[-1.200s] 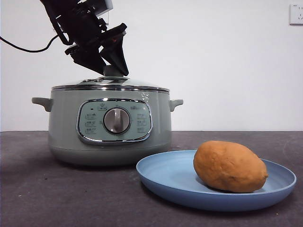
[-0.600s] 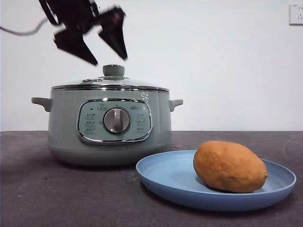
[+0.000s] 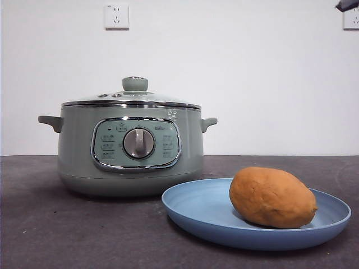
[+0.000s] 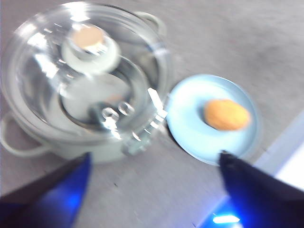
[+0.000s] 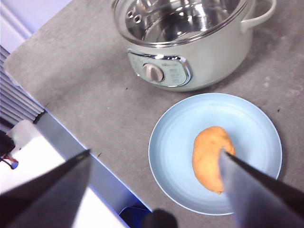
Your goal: Take the potato out from the steamer,put the potato on the plate,close the lid
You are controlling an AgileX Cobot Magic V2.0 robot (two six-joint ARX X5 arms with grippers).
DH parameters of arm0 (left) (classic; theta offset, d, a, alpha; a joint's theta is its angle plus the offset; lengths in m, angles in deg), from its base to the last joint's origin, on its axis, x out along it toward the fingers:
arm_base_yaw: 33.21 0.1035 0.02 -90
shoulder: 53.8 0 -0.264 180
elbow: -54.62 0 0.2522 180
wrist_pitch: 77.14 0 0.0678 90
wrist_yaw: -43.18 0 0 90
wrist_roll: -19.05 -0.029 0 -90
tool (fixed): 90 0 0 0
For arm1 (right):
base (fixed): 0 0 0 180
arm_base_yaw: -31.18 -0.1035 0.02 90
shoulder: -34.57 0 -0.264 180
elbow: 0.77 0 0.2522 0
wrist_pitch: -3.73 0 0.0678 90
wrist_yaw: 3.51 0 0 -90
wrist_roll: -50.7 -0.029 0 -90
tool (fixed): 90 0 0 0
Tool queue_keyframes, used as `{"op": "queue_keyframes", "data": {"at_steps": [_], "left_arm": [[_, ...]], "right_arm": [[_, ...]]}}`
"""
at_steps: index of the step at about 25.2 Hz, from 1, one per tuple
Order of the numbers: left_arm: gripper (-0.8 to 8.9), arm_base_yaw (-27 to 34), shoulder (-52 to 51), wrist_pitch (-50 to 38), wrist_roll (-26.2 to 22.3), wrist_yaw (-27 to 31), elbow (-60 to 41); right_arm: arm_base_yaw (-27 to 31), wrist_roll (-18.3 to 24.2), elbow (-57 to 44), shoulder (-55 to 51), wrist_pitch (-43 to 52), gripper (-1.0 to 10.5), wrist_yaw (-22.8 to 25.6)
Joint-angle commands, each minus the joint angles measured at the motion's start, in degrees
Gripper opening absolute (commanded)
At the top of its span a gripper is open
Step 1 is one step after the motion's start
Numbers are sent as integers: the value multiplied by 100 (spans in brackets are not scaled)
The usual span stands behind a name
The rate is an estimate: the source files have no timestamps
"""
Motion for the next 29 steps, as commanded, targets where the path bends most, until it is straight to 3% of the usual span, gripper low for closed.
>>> {"op": "queue_keyframes", "data": {"at_steps": [1, 29], "left_arm": [[-8, 0, -157, 127, 15, -37, 15], [-4, -22, -227, 118, -4, 17, 15]], "right_arm": [[-9, -37, -2, 0, 0, -8, -7], [-9, -31, -2, -13, 7, 0, 15]]}}
